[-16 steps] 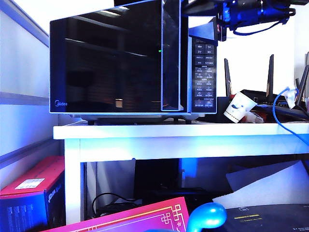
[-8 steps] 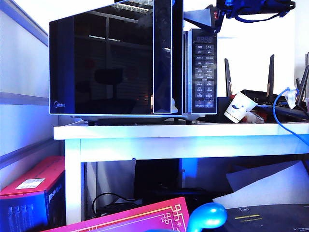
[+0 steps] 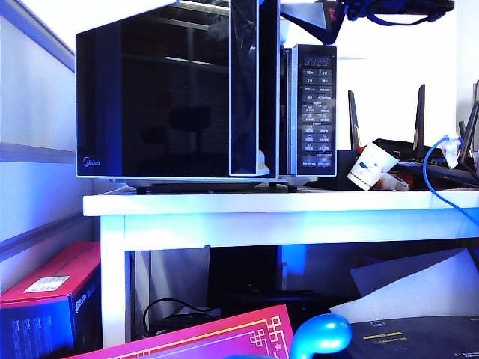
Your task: Open the microwave door, place the box of snacks from the top of the microwave inside, then close the microwave door.
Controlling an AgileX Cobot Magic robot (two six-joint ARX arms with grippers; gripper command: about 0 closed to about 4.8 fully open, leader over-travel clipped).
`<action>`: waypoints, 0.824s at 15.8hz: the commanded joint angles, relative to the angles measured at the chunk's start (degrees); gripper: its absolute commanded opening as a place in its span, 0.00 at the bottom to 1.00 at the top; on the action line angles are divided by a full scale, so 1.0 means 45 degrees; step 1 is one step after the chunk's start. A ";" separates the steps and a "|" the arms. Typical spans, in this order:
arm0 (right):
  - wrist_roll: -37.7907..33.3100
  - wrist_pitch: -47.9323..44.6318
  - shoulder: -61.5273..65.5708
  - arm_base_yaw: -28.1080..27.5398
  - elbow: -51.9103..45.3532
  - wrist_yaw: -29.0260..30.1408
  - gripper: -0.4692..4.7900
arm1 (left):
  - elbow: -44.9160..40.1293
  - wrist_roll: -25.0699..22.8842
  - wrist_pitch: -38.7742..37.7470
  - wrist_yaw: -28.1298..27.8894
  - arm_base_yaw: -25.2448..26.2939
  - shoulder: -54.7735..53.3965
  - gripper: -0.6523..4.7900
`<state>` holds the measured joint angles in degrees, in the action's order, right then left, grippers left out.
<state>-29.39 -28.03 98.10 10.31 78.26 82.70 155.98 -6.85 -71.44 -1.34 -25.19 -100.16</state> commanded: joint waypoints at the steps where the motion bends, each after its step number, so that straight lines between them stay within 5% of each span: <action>1: -0.0151 -0.0219 -0.0068 0.0500 0.0068 0.0044 0.73 | 0.0039 0.0000 0.0092 -0.0010 -0.0015 0.0049 0.11; 13: -0.0379 -0.0291 -0.0068 0.3444 0.0068 -0.0646 0.73 | 0.0039 -0.0049 -0.0121 -0.0563 -0.0015 0.0044 0.11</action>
<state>-30.83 -28.51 98.10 25.19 78.35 80.86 155.98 -6.87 -72.05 -3.68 -25.21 -100.16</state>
